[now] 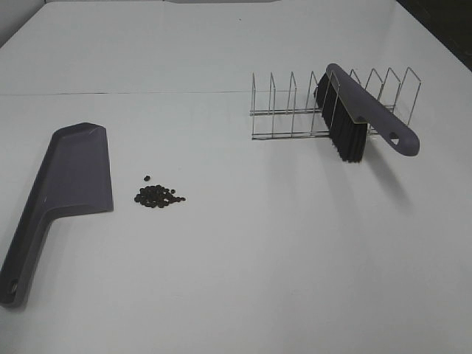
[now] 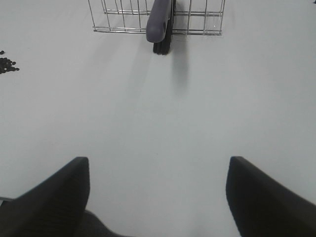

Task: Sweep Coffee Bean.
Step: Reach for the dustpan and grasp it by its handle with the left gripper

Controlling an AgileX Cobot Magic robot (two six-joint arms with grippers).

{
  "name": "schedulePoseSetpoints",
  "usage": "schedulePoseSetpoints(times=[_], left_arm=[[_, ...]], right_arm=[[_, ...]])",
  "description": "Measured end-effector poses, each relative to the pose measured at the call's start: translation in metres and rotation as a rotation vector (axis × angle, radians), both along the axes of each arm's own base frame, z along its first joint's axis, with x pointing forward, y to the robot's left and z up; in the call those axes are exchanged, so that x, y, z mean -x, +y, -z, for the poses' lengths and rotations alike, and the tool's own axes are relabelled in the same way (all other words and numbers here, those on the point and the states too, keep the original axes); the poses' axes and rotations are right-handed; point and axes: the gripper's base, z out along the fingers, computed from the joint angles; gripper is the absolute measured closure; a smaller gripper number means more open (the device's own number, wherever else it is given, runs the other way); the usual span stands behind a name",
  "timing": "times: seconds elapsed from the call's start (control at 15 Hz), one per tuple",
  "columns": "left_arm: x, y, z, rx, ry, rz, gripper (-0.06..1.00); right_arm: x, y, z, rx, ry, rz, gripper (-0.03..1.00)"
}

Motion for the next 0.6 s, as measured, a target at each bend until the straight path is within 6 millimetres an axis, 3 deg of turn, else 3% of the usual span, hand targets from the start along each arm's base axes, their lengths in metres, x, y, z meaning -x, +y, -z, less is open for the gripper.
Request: schedulePoseSetpoints(times=[0.6], left_arm=[[-0.081, 0.006, 0.029, 0.002, 0.226, 0.029, 0.14]], right_arm=[[0.000, 0.000, 0.000, 0.000, 0.000, 0.000, 0.24]])
